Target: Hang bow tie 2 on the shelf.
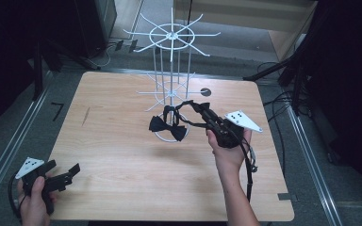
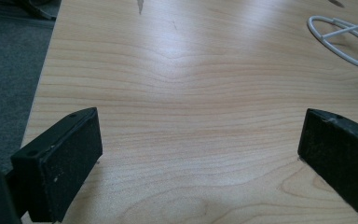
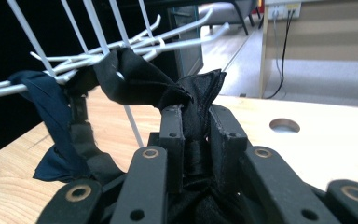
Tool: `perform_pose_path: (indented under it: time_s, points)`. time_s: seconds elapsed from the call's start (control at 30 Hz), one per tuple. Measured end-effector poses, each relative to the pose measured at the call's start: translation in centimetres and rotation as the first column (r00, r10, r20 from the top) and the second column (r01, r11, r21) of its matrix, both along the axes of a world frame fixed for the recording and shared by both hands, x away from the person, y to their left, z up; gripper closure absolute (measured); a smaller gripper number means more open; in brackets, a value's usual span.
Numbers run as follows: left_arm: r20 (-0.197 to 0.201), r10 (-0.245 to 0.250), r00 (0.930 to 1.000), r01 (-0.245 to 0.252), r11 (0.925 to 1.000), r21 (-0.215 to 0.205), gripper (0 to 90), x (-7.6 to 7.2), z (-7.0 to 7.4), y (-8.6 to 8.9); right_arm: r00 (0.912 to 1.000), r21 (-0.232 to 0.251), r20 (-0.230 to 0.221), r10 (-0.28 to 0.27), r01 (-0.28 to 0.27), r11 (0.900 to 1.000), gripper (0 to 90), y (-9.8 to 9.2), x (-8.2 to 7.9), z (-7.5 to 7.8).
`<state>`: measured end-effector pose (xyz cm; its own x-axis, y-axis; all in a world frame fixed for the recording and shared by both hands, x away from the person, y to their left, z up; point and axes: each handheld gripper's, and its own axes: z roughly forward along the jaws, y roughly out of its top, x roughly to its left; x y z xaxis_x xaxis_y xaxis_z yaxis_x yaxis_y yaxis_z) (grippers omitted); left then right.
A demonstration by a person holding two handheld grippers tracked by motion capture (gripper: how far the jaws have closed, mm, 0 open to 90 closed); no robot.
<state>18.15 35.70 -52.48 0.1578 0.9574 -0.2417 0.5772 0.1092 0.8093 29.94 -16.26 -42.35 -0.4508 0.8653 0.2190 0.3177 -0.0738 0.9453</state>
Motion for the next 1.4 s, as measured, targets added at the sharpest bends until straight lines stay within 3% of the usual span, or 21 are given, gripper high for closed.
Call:
perform_pose_path:
  time_s: [0.1,0.63,0.87,1.1,1.2,1.27,1.4]
  points:
    - [0.0,0.0,1.0,0.0,1.0,-0.001,0.0,0.0,0.0,0.0,0.9998,0.016,-0.018,-0.001,0.001,1.0,77.3,0.1,0.3,-0.6]
    - [0.0,-0.001,1.0,0.001,1.0,0.003,0.0,0.0,0.0,0.0,0.9988,-0.01,-0.046,0.019,-0.019,1.0,72.1,1.8,0.7,-2.2]
    - [0.001,-0.003,1.0,0.003,1.0,0.001,0.0,0.0,0.0,0.0,0.9977,-0.024,-0.066,0.017,-0.019,1.0,42.8,1.6,0.8,-2.9]
    - [0.001,-0.001,1.0,0.001,1.0,0.003,0.0,0.0,0.0,0.0,0.9964,-0.038,-0.084,0.009,-0.012,0.999,13.3,-0.4,0.3,-3.9]
    - [-0.002,-0.003,1.0,0.003,1.0,0.005,0.0,0.0,0.0,0.0,0.9953,-0.035,-0.096,0.003,-0.006,0.999,8.3,-1.6,-0.1,-4.4]
    - [-0.001,-0.003,1.0,0.003,1.0,0.006,0.0,0.0,0.0,0.0,0.9946,-0.06,-0.104,-0.011,0.005,0.998,5.7,-2.4,-0.5,-4.8]
    - [0.001,-0.001,1.0,0.001,1.0,0.007,0.0,0.0,0.0,-0.1,0.9923,-0.043,-0.123,-0.015,0.009,0.999,2.5,-4.3,-1.3,-5.7]
